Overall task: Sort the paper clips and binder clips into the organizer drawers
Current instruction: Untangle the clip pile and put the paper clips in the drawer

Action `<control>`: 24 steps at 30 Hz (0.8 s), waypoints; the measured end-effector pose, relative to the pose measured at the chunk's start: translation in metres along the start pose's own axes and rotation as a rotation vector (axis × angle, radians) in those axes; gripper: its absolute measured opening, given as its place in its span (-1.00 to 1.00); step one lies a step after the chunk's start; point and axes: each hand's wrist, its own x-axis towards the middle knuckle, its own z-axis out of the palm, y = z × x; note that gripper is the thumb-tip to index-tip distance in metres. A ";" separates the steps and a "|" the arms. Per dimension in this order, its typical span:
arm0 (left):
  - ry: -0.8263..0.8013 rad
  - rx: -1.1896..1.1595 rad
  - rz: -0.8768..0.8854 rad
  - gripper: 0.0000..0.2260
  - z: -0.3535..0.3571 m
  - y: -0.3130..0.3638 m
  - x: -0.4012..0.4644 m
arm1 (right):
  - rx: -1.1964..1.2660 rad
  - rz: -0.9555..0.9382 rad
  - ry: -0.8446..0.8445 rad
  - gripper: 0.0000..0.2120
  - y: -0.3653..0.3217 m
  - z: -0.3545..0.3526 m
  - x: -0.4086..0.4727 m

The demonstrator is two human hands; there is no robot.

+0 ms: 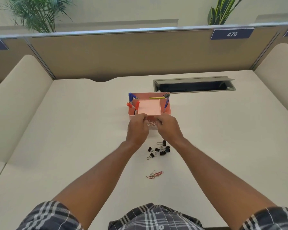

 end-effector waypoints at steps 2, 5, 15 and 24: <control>0.022 0.011 0.056 -0.88 -0.003 -0.005 -0.015 | 0.030 -0.002 -0.006 -0.81 0.003 -0.003 -0.015; -0.042 0.034 0.081 -0.83 -0.007 -0.020 -0.054 | 0.029 0.031 -0.155 -0.87 0.014 -0.002 -0.054; -0.515 0.335 0.147 -0.65 0.006 -0.056 -0.162 | -0.171 0.069 -0.479 -0.76 0.047 0.030 -0.153; -0.402 0.358 0.085 -0.95 0.019 -0.050 -0.157 | -0.157 0.066 -0.369 -0.91 0.040 0.045 -0.144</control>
